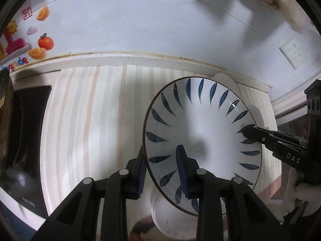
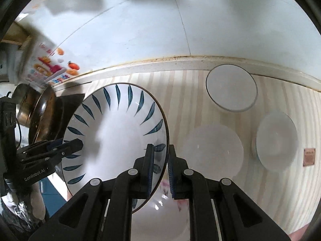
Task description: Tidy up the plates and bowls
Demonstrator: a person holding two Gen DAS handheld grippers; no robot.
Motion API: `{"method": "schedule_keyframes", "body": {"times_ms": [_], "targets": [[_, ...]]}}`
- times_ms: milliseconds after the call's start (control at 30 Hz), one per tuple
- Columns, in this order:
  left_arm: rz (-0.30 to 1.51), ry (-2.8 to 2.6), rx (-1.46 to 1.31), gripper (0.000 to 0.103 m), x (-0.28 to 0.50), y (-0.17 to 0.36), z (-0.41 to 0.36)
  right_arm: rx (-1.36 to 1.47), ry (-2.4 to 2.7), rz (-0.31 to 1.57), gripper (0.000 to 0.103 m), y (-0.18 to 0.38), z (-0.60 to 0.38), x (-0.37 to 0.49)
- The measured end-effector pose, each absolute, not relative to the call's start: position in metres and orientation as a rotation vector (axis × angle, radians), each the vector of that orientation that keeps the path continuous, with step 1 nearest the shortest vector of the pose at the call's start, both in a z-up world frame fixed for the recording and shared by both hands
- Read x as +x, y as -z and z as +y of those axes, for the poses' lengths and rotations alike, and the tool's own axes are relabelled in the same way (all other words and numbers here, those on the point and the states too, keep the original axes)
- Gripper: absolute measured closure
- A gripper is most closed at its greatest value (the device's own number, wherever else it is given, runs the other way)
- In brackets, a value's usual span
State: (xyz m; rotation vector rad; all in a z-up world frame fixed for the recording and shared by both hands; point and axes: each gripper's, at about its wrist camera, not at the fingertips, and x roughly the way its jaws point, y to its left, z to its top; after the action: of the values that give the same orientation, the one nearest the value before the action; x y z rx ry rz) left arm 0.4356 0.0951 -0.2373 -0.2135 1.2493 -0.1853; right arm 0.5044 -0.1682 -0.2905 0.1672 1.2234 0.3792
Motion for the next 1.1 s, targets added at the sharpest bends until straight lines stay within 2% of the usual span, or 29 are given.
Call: {"method": "schedule_keyframes", "body": {"times_ms": [200,433,800,1100], "targets": [[1.282,0.201,-0.218,0.077,0.395,0.242,0.083,0.15,-0.379,1.223,0.088,0.288,-0.179,0.441],[1.398,0.21,-0.205,0.077,0.367,0.283,0.067,0.188,-0.371,1.302,0.088,0.33,-0.2,0.387],[1.502,0.195,-0.114,0.077,0.361,0.336,0.041,0.21,-0.351,1.419,0.088,0.412,-0.215,0.352],[1.499,0.169,-0.1,0.077,0.368,0.346,0.03,0.208,-0.344,1.404,0.088,0.426,-0.216,0.353]]}}
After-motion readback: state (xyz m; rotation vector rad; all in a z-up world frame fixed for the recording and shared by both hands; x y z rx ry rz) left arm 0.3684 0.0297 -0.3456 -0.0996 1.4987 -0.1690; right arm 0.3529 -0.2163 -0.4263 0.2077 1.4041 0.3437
